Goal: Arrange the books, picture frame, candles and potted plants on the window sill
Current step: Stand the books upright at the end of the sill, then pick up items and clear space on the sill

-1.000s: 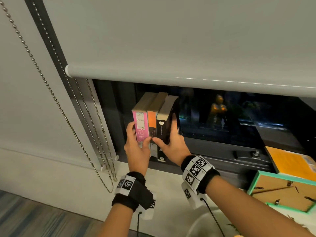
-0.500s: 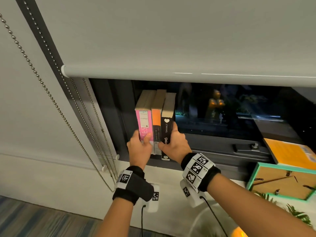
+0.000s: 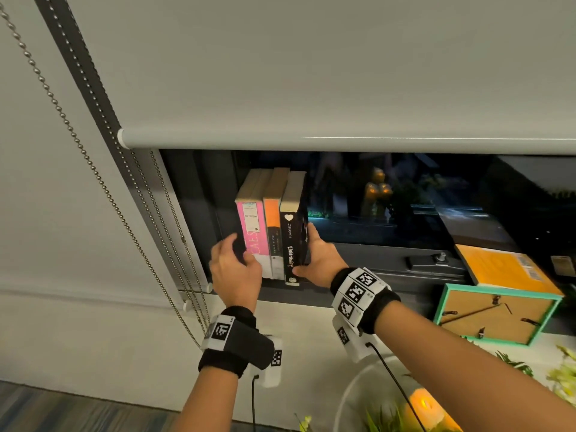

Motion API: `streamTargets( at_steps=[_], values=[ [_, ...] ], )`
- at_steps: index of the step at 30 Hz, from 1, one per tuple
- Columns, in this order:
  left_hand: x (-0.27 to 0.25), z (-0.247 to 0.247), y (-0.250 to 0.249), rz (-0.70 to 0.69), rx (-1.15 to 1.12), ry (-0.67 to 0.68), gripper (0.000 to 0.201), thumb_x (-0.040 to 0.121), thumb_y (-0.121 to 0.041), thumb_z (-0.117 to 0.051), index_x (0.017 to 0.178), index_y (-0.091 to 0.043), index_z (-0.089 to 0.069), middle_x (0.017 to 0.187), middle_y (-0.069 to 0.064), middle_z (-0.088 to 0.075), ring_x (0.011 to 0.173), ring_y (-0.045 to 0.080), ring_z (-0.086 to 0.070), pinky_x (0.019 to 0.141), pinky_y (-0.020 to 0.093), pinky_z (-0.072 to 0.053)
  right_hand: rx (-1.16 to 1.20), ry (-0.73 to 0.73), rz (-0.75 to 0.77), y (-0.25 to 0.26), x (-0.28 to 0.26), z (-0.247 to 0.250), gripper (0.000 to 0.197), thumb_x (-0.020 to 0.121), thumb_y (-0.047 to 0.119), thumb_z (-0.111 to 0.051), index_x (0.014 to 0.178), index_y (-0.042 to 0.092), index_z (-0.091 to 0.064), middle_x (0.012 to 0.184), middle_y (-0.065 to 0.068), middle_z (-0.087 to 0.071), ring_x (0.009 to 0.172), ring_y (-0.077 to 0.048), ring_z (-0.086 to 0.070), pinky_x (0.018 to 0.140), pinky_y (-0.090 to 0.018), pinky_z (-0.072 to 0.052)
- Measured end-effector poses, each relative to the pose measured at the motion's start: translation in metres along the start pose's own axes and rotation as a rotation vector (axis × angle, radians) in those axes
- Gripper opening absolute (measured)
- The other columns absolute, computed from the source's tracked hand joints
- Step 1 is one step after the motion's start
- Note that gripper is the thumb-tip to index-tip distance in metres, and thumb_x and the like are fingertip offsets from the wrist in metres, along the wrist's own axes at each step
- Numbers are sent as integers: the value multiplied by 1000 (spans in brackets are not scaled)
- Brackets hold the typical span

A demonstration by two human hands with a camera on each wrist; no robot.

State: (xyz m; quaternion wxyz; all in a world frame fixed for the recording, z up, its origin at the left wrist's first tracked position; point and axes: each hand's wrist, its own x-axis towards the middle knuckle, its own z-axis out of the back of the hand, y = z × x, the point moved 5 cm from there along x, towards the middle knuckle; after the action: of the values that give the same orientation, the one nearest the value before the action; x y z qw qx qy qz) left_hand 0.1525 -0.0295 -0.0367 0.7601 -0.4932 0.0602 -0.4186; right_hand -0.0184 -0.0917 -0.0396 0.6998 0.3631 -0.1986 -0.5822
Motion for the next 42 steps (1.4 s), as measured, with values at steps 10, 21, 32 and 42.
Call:
streamTargets(
  at_steps=[10, 21, 32, 42],
  values=[
    [-50, 12, -81, -277, -53, 77, 15, 80, -5, -63, 91, -16, -62, 94, -2, -59, 79, 11, -56, 60, 20, -42, -47, -116, -70, -30, -41, 72, 77, 82, 14, -71, 145, 17, -28, 128, -16, -57, 117, -31, -56, 93, -35, -49],
    [-132, -89, -151, -499, 258, 607, 12, 81, -12, -56, 85, -20, -65, 92, -2, -61, 84, 21, -62, 75, 33, -51, -184, -296, -332, -158, -82, 204, 67, 80, 20, -74, 136, 11, -39, 129, -15, -56, 120, -32, -54, 98, -36, -47],
    [-186, -183, -209, -624, 350, 877, 23, 87, -20, -58, 109, -21, -64, 113, 2, -61, 103, 24, -61, 90, 38, -51, -461, -276, -500, -227, -78, 206, 61, 84, 45, -65, 135, 23, -39, 139, -8, -37, 128, -35, -40, 100, -54, -37],
    [-166, -201, -175, -540, 472, 843, 36, 89, -29, -60, 124, -20, -58, 126, 3, -55, 115, 23, -55, 97, 39, -45, -521, -194, -499, -235, -54, 217, 89, 78, 33, -75, 148, 23, -20, 151, -8, -26, 135, -36, -33, 100, -57, -39]
  ],
)
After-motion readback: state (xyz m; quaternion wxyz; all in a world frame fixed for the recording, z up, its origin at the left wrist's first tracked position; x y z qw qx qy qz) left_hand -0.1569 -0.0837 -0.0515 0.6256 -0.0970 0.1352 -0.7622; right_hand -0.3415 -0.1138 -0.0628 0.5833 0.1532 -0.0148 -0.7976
